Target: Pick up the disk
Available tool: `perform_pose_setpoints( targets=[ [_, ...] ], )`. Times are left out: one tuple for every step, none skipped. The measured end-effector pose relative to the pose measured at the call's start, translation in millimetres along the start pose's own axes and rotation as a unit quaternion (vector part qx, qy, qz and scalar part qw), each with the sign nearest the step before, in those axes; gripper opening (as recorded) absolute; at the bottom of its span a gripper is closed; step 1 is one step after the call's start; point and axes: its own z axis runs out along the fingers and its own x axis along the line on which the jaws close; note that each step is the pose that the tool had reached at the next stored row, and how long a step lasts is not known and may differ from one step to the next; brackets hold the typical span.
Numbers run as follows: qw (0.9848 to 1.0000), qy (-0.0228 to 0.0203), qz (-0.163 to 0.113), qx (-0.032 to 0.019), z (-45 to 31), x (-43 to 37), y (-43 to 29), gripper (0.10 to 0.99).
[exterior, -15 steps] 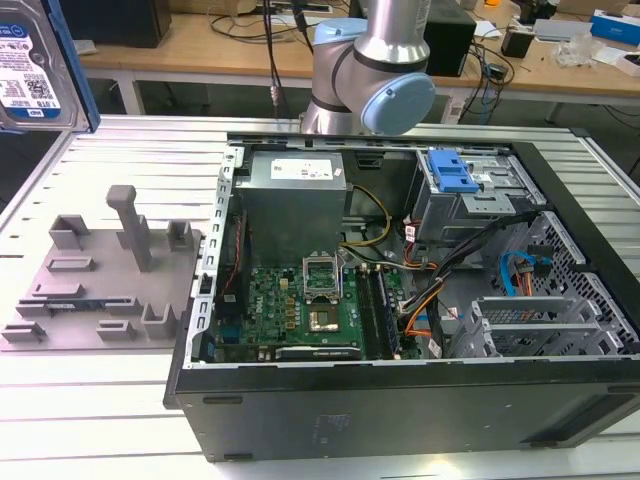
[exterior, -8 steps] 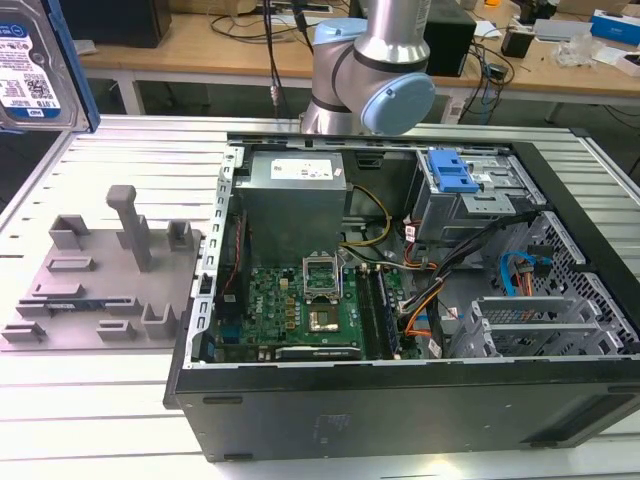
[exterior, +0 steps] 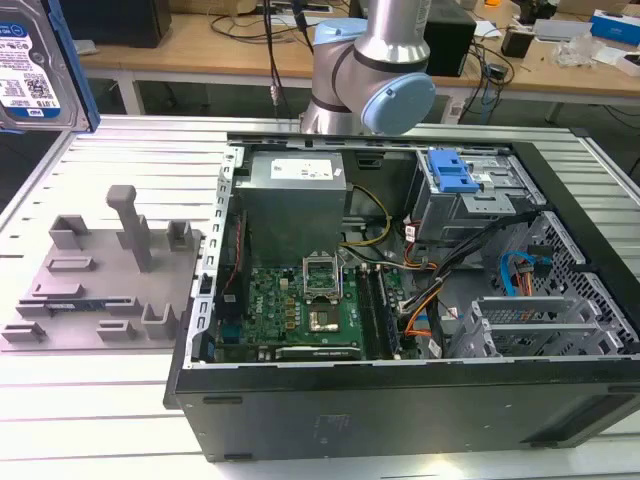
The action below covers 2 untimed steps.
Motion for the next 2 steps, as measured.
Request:
perform_pose_setpoints(
  targets=[
    [1.0000, 0.0000, 0.000, 0.0000, -0.1, 0.0, 0.0, 0.365],
    [1.0000, 0.0000, 0.000, 0.0000, -0.1, 0.0, 0.0, 0.365]
  ],
)
